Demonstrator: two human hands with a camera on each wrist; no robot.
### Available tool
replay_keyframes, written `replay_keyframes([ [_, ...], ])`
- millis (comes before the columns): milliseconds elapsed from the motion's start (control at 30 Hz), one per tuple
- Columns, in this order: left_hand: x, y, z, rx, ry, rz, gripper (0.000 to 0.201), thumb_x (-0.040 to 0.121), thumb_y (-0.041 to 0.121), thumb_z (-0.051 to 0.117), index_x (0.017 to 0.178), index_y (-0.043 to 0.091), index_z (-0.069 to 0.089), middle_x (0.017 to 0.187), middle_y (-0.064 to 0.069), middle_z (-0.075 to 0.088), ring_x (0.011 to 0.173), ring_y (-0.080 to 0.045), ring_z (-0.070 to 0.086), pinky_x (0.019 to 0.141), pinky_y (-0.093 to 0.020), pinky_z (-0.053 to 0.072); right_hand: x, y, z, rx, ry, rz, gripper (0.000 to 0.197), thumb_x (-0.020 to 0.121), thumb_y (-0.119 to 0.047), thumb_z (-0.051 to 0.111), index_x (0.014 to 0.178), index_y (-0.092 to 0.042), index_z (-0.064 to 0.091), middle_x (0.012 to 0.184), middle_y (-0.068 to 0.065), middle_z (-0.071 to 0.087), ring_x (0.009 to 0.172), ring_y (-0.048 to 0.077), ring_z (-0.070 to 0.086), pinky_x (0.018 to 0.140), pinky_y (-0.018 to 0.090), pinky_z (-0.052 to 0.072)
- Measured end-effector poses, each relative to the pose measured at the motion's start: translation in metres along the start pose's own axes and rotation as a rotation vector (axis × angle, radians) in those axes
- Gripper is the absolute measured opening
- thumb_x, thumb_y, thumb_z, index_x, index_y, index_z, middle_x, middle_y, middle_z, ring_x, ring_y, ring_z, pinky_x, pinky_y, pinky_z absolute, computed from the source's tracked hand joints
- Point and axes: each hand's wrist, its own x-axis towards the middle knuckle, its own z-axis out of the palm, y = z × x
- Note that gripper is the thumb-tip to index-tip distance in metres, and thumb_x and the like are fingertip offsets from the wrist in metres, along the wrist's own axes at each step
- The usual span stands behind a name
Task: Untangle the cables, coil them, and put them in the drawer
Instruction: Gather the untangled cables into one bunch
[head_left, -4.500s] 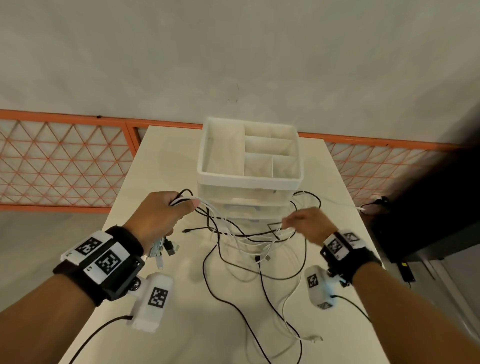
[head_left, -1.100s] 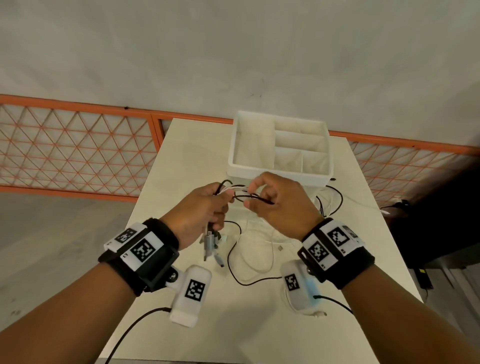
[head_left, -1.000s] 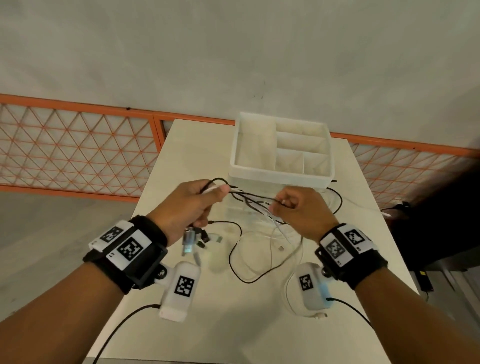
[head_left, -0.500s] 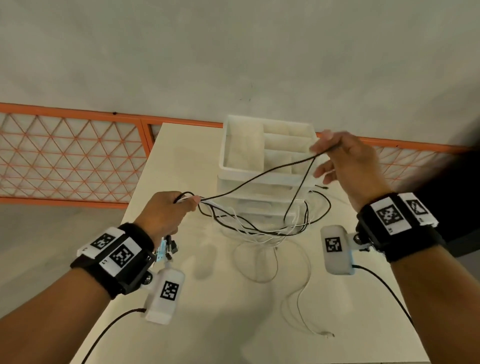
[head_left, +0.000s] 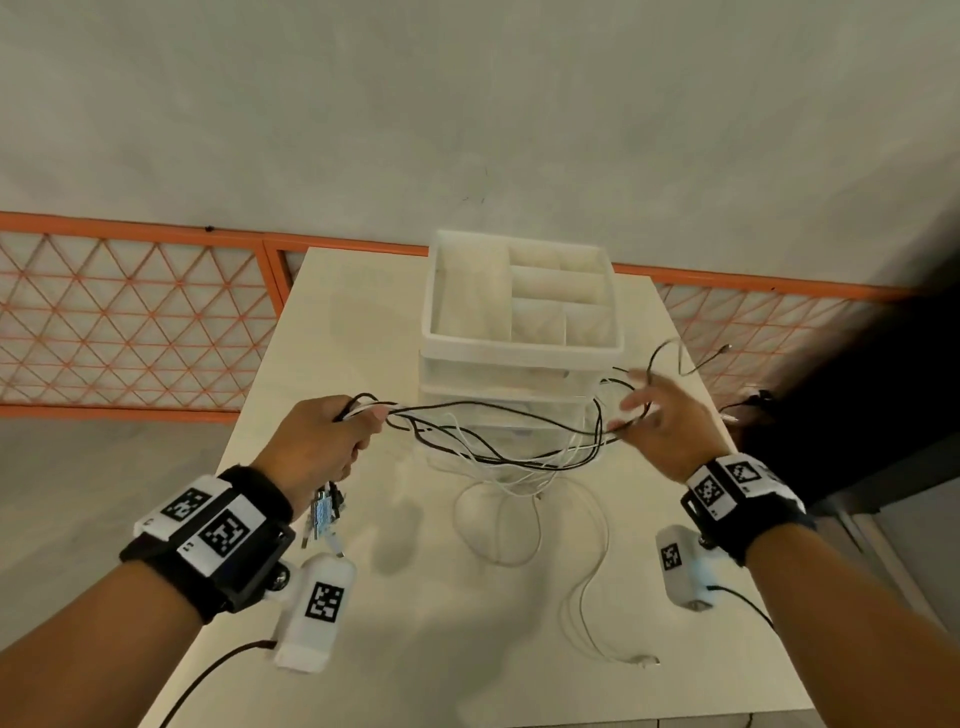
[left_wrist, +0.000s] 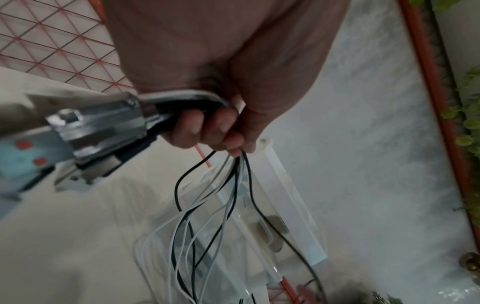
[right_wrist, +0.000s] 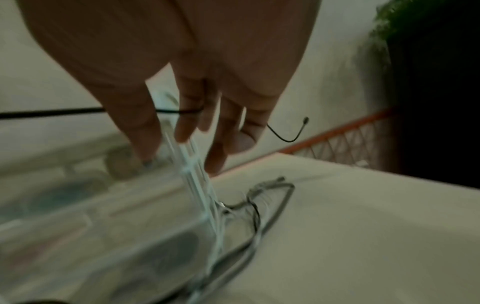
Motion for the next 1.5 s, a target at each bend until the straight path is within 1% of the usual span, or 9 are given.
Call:
replay_keyframes([
  [100,-0.002,-0.005,0.004,0.021,-0.017,-0.036,0.025,0.094,0.024,0.065,0.083,0.002,0.061,0.069,-0.007,0.032,0.051,-0.016,0.024,0.041,-0.022,0.025,-0.01,0.026,0.028,-0.172,-0.3,0.2,0.039,0.081,-0.024,0.08,0.116,-0.026,0.063,0.145,-0.002,0.055,0.117,0.023,0.06,0.104,0.033,0.044],
  [200,-0.004,-0.006,0.01,0.034,0.006,-0.051,0.028,0.095,0.027,0.063,0.082,0.002,0.06,0.069,-0.007,0.032,0.053,-0.018,0.024,0.043,-0.023,0.026,-0.027,0.022,0.046,-0.211,-0.299,0.213,0.049,0.082,-0.017,0.07,0.127,-0.031,0.057,0.134,0.0,0.062,0.115,0.025,0.06,0.1,0.035,0.048],
  [333,-0.005,0.0,0.015,-0.041,0.049,-0.049,0.024,0.097,0.026,0.059,0.084,0.006,0.055,0.061,-0.001,0.027,0.05,-0.017,0.021,0.043,-0.025,0.024,-0.058,0.006,0.087,-0.288,-0.384,0.015,0.035,0.077,-0.015,0.057,0.086,-0.049,0.058,0.098,-0.014,0.064,0.092,0.015,0.062,0.091,0.035,0.054],
  [433,-0.006,0.008,0.015,-0.08,0.008,-0.034,0.021,0.098,0.025,0.057,0.086,0.009,0.051,0.06,0.0,0.028,0.05,-0.015,0.02,0.044,-0.025,0.022,-0.074,0.002,0.117,-0.534,-0.611,-0.099,0.054,0.083,-0.012,0.058,0.123,-0.048,0.059,0.126,-0.009,0.048,0.114,0.024,0.058,0.099,0.034,0.048],
  [633,-0.012,0.019,0.01,-0.101,-0.113,0.007,0.022,0.101,0.021,0.053,0.084,0.007,0.055,0.064,-0.004,0.056,0.051,-0.015,0.043,0.048,-0.026,0.034,-0.06,-0.03,0.099,-0.406,-0.493,-0.16,0.018,0.084,-0.015,0.066,0.087,-0.031,0.059,0.109,-0.016,0.061,0.096,0.015,0.063,0.088,0.035,0.053],
  [800,-0.015,0.022,0.015,-0.137,-0.215,0.069,0.027,0.101,0.021,0.051,0.109,-0.002,0.062,0.102,-0.015,0.076,0.094,-0.026,0.072,0.083,-0.035,0.053,-0.054,-0.108,0.045,0.096,-0.339,-0.381,0.007,0.089,-0.017,0.074,0.088,-0.022,0.08,0.081,-0.017,0.071,0.065,-0.011,0.058,0.067,0.006,0.039],
  [933,-0.026,0.031,0.028,-0.229,-0.301,0.129,0.02,0.102,0.025,0.048,0.093,0.01,0.057,0.068,-0.005,0.065,0.084,-0.028,0.073,0.071,-0.025,0.055,-0.05,-0.145,0.03,0.28,-0.179,-0.423,0.006,0.088,-0.018,0.075,0.086,-0.02,0.081,0.063,-0.024,0.068,0.05,-0.001,0.053,0.058,0.008,0.041],
  [1300,-0.021,0.012,0.01,-0.125,-0.228,0.116,0.025,0.103,0.024,0.049,0.083,0.011,0.042,0.057,0.008,0.035,0.051,-0.012,0.029,0.053,-0.029,0.035,0.008,-0.069,-0.011,0.319,0.366,-0.022,0.014,0.083,-0.047,0.074,0.073,-0.039,0.069,0.083,-0.008,0.071,0.079,0.022,0.07,0.081,0.042,0.059],
  [1500,-0.021,0.03,0.0,-0.096,-0.206,0.134,0.029,0.093,0.033,0.063,0.085,0.009,0.05,0.057,0.004,0.027,0.053,-0.014,0.019,0.047,-0.026,0.021,0.016,-0.001,0.015,0.165,-0.123,0.522,0.046,0.093,-0.053,0.059,0.104,-0.009,0.068,0.072,0.01,0.066,0.055,0.026,0.057,0.052,0.03,0.044],
])
